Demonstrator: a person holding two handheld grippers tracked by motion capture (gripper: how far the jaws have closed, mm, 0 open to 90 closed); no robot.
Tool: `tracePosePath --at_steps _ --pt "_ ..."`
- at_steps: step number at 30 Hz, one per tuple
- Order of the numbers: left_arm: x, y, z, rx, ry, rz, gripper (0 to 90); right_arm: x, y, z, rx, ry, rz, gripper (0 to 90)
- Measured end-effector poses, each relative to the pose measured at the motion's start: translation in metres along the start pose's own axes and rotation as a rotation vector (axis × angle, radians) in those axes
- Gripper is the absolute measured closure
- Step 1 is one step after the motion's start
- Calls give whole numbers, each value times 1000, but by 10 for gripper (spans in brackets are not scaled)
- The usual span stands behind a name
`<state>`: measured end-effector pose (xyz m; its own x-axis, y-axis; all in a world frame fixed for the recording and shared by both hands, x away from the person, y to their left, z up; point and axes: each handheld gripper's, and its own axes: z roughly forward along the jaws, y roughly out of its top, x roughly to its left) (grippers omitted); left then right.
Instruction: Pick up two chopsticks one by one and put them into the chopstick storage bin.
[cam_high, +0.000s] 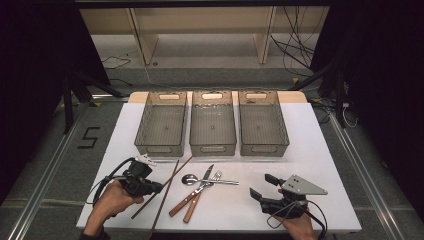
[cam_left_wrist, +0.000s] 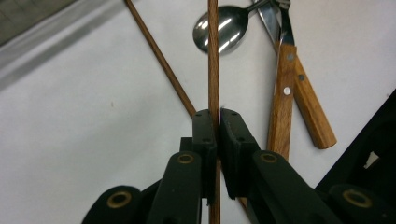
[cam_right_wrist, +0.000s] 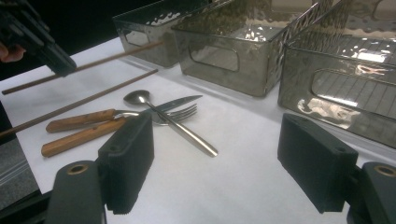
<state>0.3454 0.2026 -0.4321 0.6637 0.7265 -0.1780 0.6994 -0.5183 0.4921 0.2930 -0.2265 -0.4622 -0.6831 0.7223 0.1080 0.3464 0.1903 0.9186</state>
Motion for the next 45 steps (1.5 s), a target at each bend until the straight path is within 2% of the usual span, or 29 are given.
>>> tracePosePath --at_steps 6,11,17,20,27,29,34,38,41,43,45 --pt "6 11 -14 -47 -3 5 848 1 0 1 1 2 2 278" --pt "12 23 -26 -83 27 7 848 0 0 1 1 3 2 278" --pt "28 41 -33 -154 69 -30 848 1 0 1 5 4 2 278" --pt "38 50 -36 -172 85 -49 848 1 0 1 3 5 2 278" --pt "53 72 -35 -153 103 -59 848 1 0 1 1 11 6 278" --pt "57 79 -34 -151 119 -62 848 1 0 1 2 12 5 278" --pt "72 96 -32 -175 135 -85 848 2 0 1 3 16 4 278" --pt "79 106 -32 -179 125 -95 848 1 0 1 1 17 7 278" --pt "82 114 -31 -173 144 -85 848 0 -1 1 3 19 8 278" --pt "86 118 -32 -185 152 -90 848 0 -1 2 4 19 7 278" --pt "91 123 -31 -199 178 -88 848 1 0 1 2 22 4 278"
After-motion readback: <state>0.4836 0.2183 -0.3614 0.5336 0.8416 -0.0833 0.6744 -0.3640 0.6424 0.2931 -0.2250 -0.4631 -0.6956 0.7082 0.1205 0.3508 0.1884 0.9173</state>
